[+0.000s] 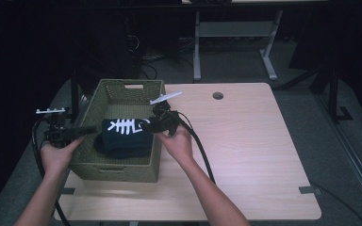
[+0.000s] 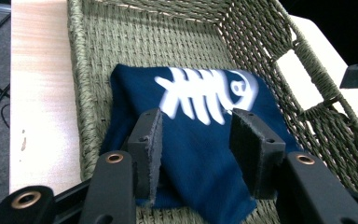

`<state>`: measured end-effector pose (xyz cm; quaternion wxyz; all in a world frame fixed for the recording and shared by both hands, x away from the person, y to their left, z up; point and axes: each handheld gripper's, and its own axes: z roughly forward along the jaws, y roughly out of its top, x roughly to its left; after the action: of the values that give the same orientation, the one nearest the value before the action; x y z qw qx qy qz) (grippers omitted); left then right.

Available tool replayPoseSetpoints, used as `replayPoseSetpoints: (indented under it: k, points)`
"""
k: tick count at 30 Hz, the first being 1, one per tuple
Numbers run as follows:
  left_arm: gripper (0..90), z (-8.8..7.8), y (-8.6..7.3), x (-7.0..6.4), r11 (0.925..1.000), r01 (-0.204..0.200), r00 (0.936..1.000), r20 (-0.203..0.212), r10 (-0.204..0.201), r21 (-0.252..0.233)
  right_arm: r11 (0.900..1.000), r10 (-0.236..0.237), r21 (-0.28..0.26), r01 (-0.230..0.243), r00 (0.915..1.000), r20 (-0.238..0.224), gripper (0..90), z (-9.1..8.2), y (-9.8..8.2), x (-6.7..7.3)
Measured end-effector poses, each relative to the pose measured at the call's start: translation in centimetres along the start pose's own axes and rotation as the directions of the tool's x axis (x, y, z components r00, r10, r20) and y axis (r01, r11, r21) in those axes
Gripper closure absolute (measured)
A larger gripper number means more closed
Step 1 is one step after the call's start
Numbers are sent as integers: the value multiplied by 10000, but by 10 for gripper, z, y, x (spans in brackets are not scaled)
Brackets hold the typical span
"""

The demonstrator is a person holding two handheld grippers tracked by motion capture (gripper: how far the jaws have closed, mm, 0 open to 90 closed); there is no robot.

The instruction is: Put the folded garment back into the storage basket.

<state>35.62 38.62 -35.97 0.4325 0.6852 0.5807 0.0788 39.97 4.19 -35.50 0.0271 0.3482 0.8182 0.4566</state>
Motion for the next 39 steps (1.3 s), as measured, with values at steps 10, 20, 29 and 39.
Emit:
replayPoseSetpoints:
  k: [10, 20, 29, 39]
  points:
    - [531, 1, 3, -12, 9995, -296, 9991, 283, 300, -133, 9995, 150, -261, -159, 9993, -338, 529, -15, 0, -7]
    - [517, -3, 6, -34, 9964, -706, 9950, 669, 737, -465, 9982, 314, -499, -343, 9978, -580, 517, -32, -2, -16]
    - [506, 7, 7, -52, 9939, -1045, 9913, 770, 1070, -363, 9965, 443, -687, -478, 9977, -515, 496, -53, -8, -28]
    - [486, 15, 9, -66, 9922, -1184, 9878, 972, 1218, -397, 9946, 712, -732, -739, 9967, -394, 470, -73, -22, -43]
